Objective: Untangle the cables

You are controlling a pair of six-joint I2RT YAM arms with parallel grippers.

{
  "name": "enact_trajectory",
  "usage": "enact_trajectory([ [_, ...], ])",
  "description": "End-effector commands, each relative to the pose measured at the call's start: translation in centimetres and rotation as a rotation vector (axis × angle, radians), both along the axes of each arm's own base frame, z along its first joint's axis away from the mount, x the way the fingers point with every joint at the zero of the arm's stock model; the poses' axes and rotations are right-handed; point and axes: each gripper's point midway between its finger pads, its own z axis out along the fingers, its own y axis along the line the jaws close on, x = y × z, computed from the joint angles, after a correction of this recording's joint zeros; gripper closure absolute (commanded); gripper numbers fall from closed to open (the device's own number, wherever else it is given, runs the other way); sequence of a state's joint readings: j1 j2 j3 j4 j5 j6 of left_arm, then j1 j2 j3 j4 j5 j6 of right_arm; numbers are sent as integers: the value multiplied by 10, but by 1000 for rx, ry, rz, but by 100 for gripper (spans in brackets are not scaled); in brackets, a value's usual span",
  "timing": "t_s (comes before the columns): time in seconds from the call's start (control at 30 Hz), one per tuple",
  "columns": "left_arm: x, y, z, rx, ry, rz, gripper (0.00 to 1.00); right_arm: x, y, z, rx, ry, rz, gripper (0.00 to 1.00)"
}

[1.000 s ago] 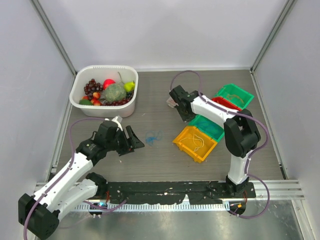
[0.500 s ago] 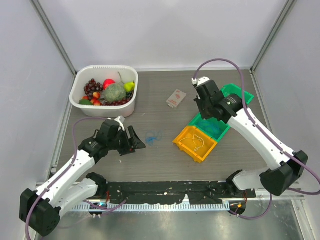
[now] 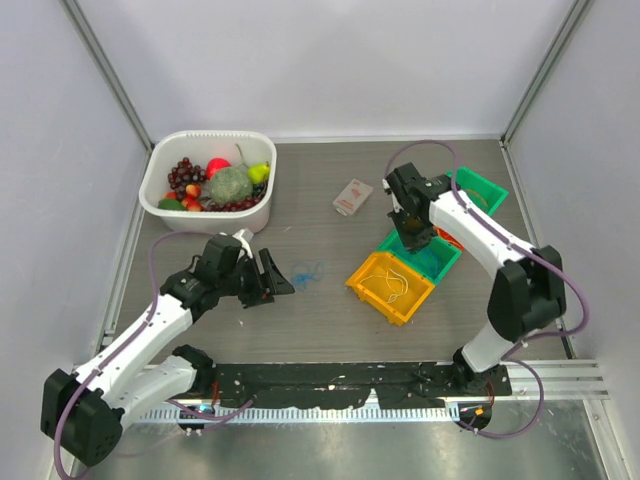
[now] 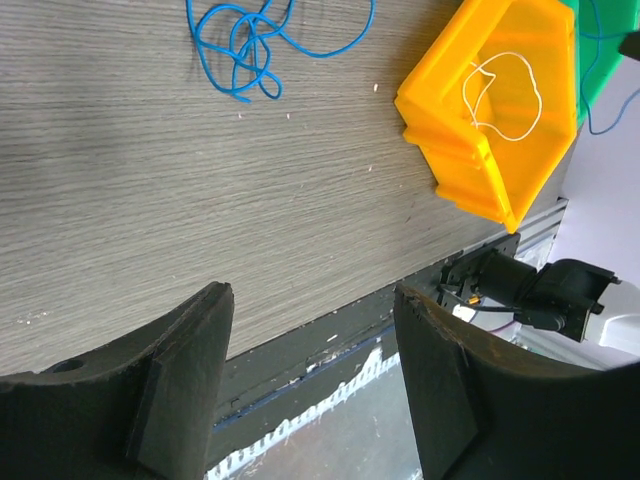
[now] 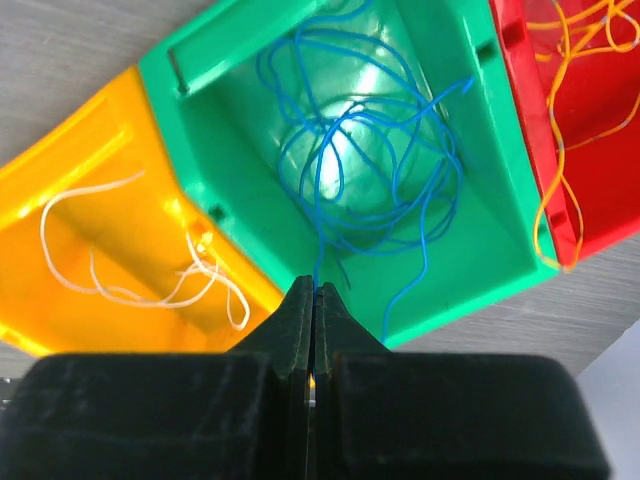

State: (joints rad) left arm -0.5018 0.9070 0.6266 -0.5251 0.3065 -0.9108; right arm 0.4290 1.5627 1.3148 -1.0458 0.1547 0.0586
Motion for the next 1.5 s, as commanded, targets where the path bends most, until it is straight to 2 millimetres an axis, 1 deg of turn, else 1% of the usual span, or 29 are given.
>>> enact_trajectory([
  [0.0, 10, -4, 25, -10, -60, -26, 32, 36, 1, -3, -38, -17, -57, 88],
  [0.03, 10, -4, 26, -2, -62, -30, 32, 42, 1, 1, -51, -23, -72, 81],
  [0.07, 10, -3, 28, 5, -64, -35, 31, 48, -2, -5, -96, -11, -88, 71],
  [0.1, 9, -3, 30, 8, -70, -40, 32, 56, 1, 7, -94, -40, -93, 69],
  [0.2, 8, 0, 29, 18, -73, -42, 31, 63, 16, 37, -92, -135, -66, 56],
  [0.23, 6, 0, 27, 18, -71, -43, 31, 63, 21, 51, -83, -167, -65, 55],
  [0.3, 5, 1, 23, 20, -63, -37, 31, 57, 33, 69, -90, -215, -50, 52],
  [0.37, 3, 2, 20, 17, -56, -29, 31, 48, 53, 75, -91, -249, -24, 51],
  [0.47, 1, 3, 20, 0, -58, -10, 31, 31, 89, 67, -72, -253, 48, 50],
  [0.5, 0, 5, 20, -2, -59, 0, 31, 25, 114, 60, 28, -218, 90, 50],
  [0.53, -1, 6, 20, -7, -60, 8, 31, 12, 137, 51, 96, -171, 146, 51],
  [0.57, -2, 7, 20, -10, -61, 17, 31, 3, 170, 50, 240, -134, 195, 52],
  [0.6, -3, 8, 21, -14, -67, 24, 31, -10, 188, 38, 291, -98, 222, 53],
  [0.63, -5, 9, 20, -15, -65, 30, 31, -19, 215, 37, 422, -61, 238, 53],
  [0.67, -7, 11, 20, -18, -66, 39, 31, -28, 226, 25, 459, -29, 254, 53],
  [0.7, -8, 12, 21, -21, -67, 43, 31, -27, 238, 20, 511, -21, 238, 53],
  [0.77, -11, 14, 21, -28, -64, 55, 31, -22, 244, 2, 522, -19, 223, 53],
  [0.93, -18, 18, 20, -43, -61, 83, 31, -13, 246, -42, 474, 3, 173, 53],
  [1.03, -19, 19, 21, -50, -64, 91, 27, -2, 251, -53, 483, -42, 146, 53],
  [1.1, -21, 19, 22, -56, -58, 91, 23, 8, 245, -63, 441, -76, 114, 53],
  [1.13, -21, 18, 23, -60, -57, 89, 23, 19, 234, -71, 372, -116, 76, 53],
  [1.17, -21, 18, 23, -61, -52, 89, 22, 22, 233, -72, 353, -121, 75, 53],
  [1.23, -21, 17, 22, -62, -49, 83, 22, 26, 232, -84, 324, -122, 90, 57],
  [1.27, -21, 16, 23, -66, -49, 82, 22, 25, 233, -89, 317, -110, 108, 67],
  [1.3, -20, 15, 23, -67, -48, 81, 22, 26, 236, -88, 323, -108, 126, 72],
  [1.33, -19, 14, 24, -71, -49, 79, 22, 23, 237, -88, 325, -89, 134, 85],
  [1.4, -17, 12, 27, -78, -53, 72, 25, 25, 238, -65, 341, -116, 145, 99],
  [1.43, -16, 11, 29, -79, -58, 69, 27, 26, 239, -53, 352, -132, 149, 99],
  [1.47, -14, 9, 30, -82, -63, 65, 29, 25, 238, -31, 383, -155, 153, 99],
])
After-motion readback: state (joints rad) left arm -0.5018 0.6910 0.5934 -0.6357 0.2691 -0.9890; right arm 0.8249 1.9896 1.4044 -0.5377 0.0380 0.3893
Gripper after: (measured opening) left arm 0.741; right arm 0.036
